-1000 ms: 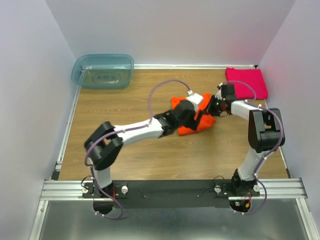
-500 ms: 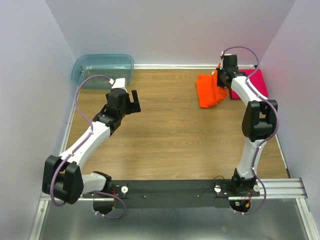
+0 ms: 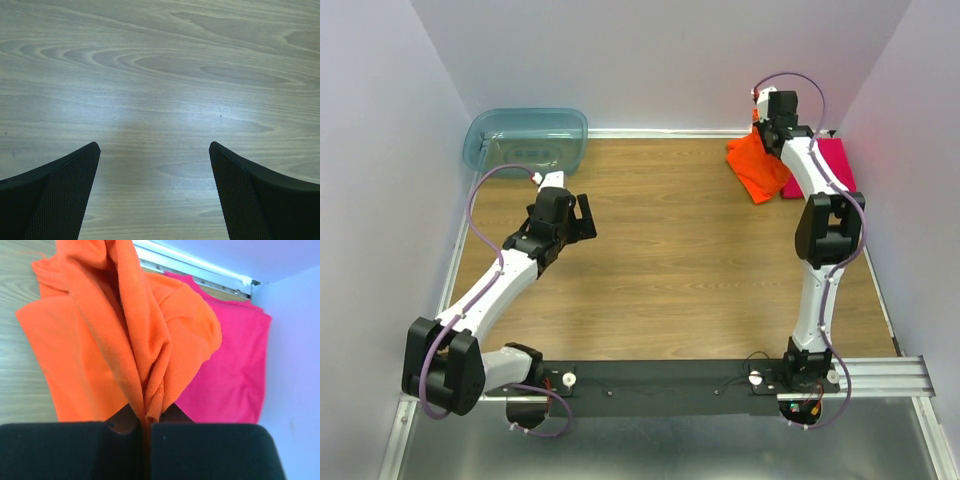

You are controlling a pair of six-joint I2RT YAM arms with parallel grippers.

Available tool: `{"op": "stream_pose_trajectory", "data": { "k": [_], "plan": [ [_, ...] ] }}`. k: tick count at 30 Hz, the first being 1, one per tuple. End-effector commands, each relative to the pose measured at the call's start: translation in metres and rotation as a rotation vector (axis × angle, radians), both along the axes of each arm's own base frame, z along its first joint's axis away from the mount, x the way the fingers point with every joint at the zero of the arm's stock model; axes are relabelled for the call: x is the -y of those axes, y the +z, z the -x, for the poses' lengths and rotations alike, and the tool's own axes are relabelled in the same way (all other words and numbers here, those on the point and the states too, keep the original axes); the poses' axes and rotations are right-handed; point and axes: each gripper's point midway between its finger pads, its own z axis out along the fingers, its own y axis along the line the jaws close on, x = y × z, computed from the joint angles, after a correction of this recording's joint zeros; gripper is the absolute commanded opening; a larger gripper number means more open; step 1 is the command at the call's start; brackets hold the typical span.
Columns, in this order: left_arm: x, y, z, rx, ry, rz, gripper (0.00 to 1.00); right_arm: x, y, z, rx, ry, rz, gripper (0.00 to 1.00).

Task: Fold and stack the t-shirts
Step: Neatly place the folded tshirt to the corner

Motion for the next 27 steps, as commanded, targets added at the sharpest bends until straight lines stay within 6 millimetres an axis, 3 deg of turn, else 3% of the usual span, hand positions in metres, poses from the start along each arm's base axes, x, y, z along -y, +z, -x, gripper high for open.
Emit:
{"op": "stream_pose_trajectory", "data": {
  "k": [1, 7, 10, 11, 18, 27],
  "plan": [
    [-0.008, 0.004, 0.003, -0.021, 0.040, -0.003, 0.98, 0.034, 0.007, -0.005, -0.010, -0.015, 0.104, 0.00],
    [-0.008, -0.003, 0.007, -0.046, 0.036, -0.007, 0.98, 0.054, 0.019, -0.009, 0.011, -0.038, 0.126, 0.01],
    [-0.007, -0.007, 0.007, -0.062, 0.030, -0.007, 0.98, 0.054, 0.020, -0.013, 0.014, -0.027, 0.136, 0.01],
    [-0.006, -0.008, 0.007, -0.064, 0.027, -0.004, 0.98, 0.068, 0.022, -0.011, 0.016, -0.049, 0.137, 0.01],
    [-0.005, -0.013, 0.008, -0.080, 0.016, -0.011, 0.98, 0.084, 0.037, -0.014, 0.067, -0.080, 0.078, 0.00],
    [-0.004, -0.019, 0.011, -0.097, 0.002, -0.012, 0.98, 0.114, 0.019, -0.017, 0.060, -0.130, 0.058, 0.01]
  ]
}}
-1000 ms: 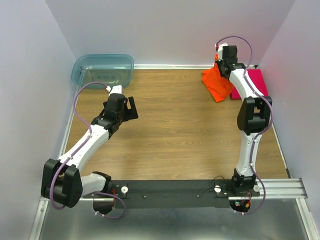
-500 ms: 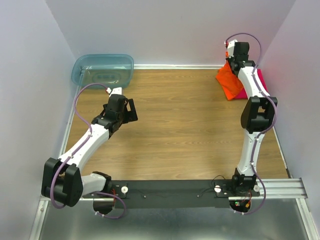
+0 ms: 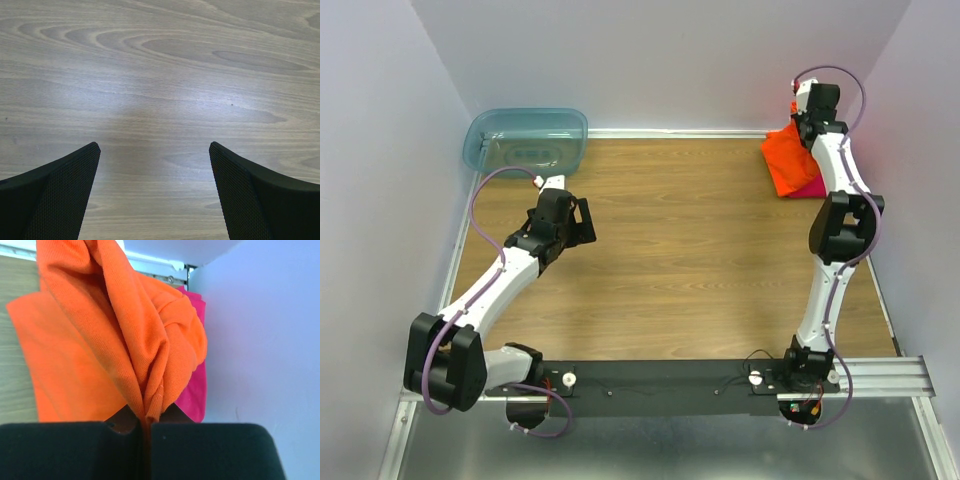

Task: Fold and stack the t-shirts
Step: Neatly place the folded tshirt to the corner

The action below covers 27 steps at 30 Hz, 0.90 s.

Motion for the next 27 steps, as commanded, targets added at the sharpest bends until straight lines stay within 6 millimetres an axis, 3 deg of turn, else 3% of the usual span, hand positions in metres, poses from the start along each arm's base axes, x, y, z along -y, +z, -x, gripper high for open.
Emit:
{"op": "stream_pose_trajectory", "data": {
  "k": [1, 8, 15, 17, 27],
  "plan": [
    [0.000, -0.006, 0.003, -0.026, -0.007, 0.004, 0.98, 0.017, -0.009, -0.010, 0.019, -0.027, -0.007, 0.01],
    [0.000, -0.019, 0.010, -0.064, -0.016, 0.002, 0.98, 0.037, -0.031, -0.015, 0.020, -0.085, 0.043, 0.04],
    [0.000, -0.024, 0.017, -0.084, -0.013, 0.008, 0.98, 0.060, -0.035, -0.015, 0.064, -0.158, 0.059, 0.04],
    [0.000, -0.026, 0.018, -0.089, -0.014, 0.010, 0.98, 0.069, -0.045, -0.013, 0.054, -0.185, 0.072, 0.04],
    [-0.002, -0.032, 0.024, -0.117, -0.011, 0.003, 0.98, 0.087, -0.070, -0.012, 0.053, -0.254, 0.102, 0.04]
  ]
}}
